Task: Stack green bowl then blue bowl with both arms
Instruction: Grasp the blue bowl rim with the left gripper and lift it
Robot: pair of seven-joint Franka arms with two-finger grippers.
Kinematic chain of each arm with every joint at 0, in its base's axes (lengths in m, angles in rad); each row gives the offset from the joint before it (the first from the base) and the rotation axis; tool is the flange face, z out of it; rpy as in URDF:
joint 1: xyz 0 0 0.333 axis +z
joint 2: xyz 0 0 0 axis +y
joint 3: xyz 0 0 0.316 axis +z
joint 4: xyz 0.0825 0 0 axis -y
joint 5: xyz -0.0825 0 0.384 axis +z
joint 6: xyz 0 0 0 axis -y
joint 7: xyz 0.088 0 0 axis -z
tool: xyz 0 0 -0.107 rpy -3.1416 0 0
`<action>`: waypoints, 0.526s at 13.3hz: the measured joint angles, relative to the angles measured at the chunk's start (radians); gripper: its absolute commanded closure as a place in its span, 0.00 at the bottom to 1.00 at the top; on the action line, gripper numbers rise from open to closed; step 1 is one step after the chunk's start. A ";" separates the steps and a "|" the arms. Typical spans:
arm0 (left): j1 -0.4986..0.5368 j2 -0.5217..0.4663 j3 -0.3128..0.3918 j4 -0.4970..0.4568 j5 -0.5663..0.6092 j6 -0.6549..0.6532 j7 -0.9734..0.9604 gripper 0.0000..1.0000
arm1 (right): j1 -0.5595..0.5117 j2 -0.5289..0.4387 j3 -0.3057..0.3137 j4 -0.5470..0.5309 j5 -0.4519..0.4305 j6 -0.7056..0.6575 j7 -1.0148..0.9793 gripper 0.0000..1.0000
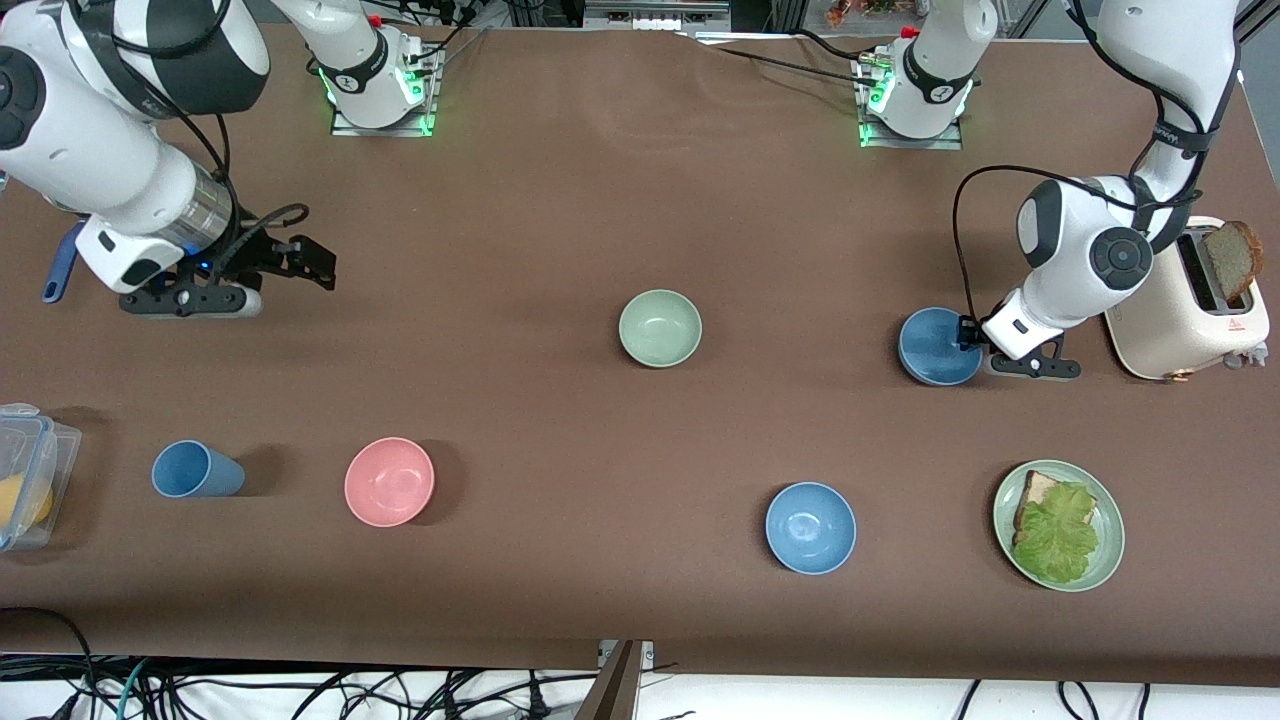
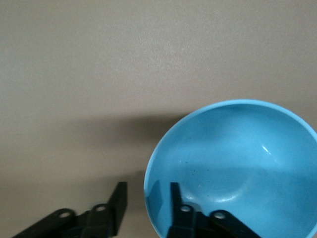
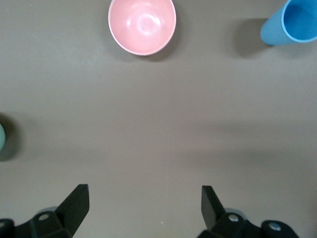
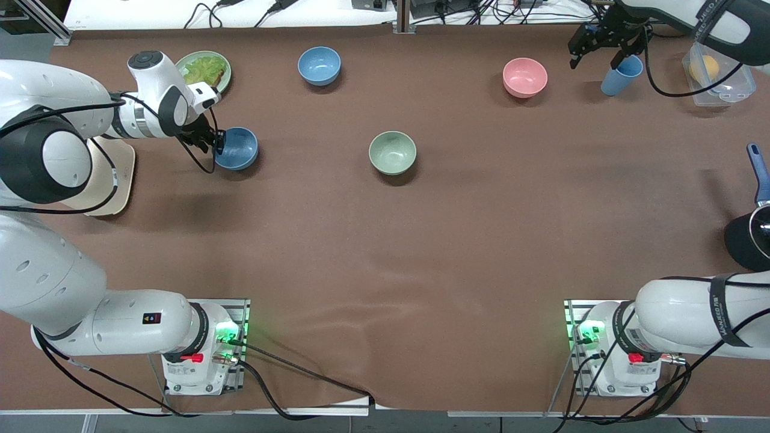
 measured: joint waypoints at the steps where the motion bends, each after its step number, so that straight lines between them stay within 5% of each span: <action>1: 0.000 0.000 0.000 -0.002 -0.016 0.000 0.000 1.00 | 0.000 -0.010 -0.004 -0.009 0.000 -0.004 -0.001 0.00; 7: 0.000 -0.021 -0.002 0.032 -0.069 -0.103 0.000 1.00 | 0.000 -0.013 -0.056 -0.013 0.000 -0.005 -0.010 0.00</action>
